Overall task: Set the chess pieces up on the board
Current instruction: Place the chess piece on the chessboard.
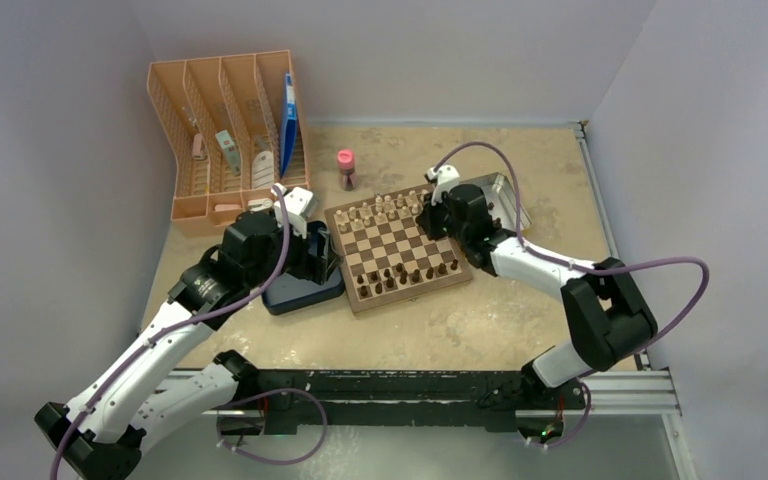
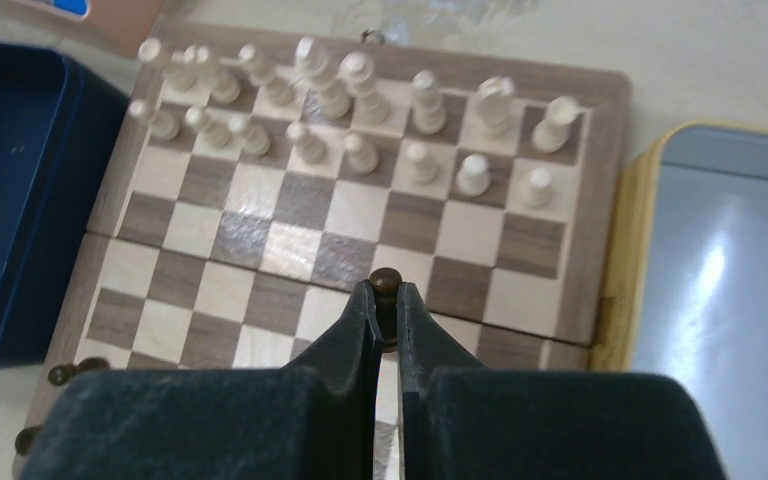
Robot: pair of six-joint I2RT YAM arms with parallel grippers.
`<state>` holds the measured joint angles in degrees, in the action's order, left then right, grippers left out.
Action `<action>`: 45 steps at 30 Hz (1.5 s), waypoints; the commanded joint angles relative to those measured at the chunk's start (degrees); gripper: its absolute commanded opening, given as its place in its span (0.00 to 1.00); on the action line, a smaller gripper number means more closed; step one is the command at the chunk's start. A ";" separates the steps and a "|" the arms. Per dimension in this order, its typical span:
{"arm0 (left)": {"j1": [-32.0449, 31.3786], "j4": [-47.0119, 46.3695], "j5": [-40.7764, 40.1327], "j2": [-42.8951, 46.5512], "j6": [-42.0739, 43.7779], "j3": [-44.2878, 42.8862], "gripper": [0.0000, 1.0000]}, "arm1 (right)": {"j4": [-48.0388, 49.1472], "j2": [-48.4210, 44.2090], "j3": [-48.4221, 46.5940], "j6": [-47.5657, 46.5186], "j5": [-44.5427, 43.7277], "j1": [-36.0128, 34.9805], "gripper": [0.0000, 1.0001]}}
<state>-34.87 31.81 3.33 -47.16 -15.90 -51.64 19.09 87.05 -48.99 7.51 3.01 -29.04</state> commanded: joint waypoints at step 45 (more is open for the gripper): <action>0.12 -2.54 -0.36 0.93 -0.21 0.30 0.76 | 18.37 2.38 11.26 4.82 -8.98 -9.44 0.21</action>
<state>-34.87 31.83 3.18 -47.11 -15.88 -51.64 36.21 92.92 -37.36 12.73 -5.02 -38.00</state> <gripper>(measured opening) 0.763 0.216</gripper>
